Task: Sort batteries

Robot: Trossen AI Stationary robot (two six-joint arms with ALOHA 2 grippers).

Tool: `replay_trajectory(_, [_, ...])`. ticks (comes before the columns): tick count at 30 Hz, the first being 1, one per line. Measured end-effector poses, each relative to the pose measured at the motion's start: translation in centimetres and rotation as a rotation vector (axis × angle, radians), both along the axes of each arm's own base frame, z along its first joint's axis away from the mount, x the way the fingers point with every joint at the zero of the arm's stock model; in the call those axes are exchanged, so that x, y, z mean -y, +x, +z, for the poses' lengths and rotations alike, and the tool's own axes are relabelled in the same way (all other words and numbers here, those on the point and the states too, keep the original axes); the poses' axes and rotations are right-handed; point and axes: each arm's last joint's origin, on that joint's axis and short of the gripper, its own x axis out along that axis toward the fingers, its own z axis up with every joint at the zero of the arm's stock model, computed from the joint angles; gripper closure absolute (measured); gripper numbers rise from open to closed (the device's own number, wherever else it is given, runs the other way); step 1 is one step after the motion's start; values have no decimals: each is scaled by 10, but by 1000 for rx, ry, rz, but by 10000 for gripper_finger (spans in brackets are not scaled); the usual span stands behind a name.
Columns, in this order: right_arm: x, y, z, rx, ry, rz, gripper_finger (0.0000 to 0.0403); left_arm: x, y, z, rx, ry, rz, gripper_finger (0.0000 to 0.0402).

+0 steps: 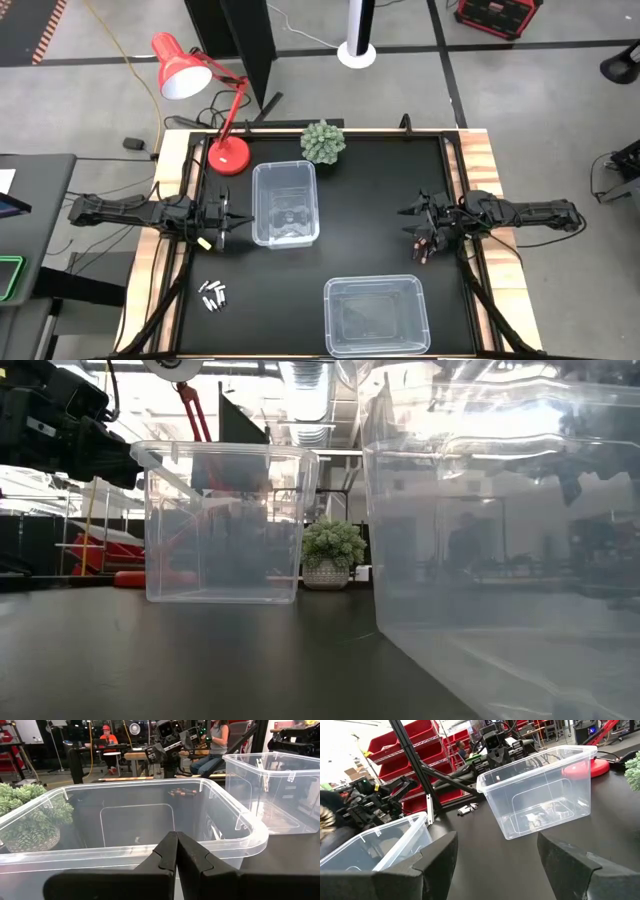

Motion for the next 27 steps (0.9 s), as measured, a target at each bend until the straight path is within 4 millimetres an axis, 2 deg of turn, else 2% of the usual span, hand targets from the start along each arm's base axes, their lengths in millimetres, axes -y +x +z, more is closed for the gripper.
replay_trajectory(7, [0,0,0,0,0,0,111,0,0,0,0,0,0,399])
replay_trajectory(11, [0,0,0,-1,0,0,111,0,0,5,59,-19,4,399])
replay_trajectory(16, [0,0,0,0,0,0,111,0,-2,28,287,-326,-13,399])
replay_trajectory(23, [0,0,0,0,0,0,111,10,-12,62,476,-368,-428,399])
replay_trajectory(27, [0,0,0,-1,0,0,111,12,-17,77,501,-381,-479,399])
